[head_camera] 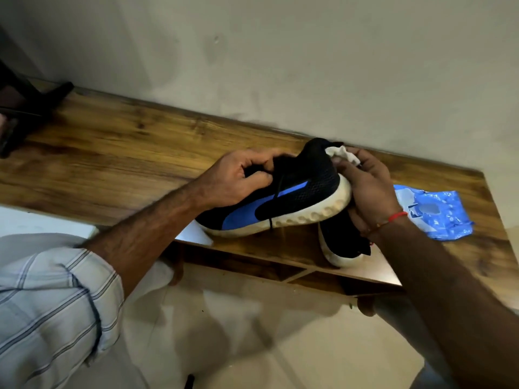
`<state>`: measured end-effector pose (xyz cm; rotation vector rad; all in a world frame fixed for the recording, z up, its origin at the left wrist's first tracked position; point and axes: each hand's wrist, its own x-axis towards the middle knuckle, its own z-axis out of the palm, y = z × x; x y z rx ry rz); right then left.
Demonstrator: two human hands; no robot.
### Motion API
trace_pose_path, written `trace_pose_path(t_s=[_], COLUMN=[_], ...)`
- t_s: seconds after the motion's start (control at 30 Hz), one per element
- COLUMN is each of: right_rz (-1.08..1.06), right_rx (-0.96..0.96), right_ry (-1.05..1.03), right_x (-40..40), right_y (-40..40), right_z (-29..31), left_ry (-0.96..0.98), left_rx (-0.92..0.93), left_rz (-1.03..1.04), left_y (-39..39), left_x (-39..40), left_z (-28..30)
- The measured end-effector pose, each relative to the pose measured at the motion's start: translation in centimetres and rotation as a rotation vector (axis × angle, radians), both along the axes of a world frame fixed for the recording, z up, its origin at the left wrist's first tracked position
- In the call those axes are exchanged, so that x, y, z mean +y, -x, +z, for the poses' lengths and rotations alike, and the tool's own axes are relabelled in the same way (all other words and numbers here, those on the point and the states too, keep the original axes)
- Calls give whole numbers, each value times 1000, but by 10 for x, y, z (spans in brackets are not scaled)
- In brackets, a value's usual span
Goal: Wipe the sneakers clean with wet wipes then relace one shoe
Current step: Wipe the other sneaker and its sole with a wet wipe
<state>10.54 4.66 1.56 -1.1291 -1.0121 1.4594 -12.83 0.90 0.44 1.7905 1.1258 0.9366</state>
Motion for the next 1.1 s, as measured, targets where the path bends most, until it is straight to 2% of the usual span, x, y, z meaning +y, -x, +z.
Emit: trace_pose_path(t_s=[0.1,0.2,0.37,0.47,0.67,0.8,0.93,1.1], right_rz=[7,-68,-165,-144,-46,81,109,109], right_rx=[240,252,217,185,-31,-290,-631,-795], right_ry=[99,70,-24,-108,-342,-476,-762,-1092], right_x=[-4,-12,-19,-27,-38,-48,-55,-56], right_y=[2,10,23,28,38,39,36,30], right_z=[7,4,5,8,20,27,31,31], left_ry=[-116,-44,156,180,187,160,75,70], left_rx=[117,218,43,-73,-202,-303,-288,-211], left_rz=[-33,-19,42,104,135,245,321,297], left_y=[7,8,-12,-19,-20,-24,-29,-28], left_x=[7,8,-1,-7,-11,-12,-13,-13], left_z=[-1,-1,13,23,39,27,17,13])
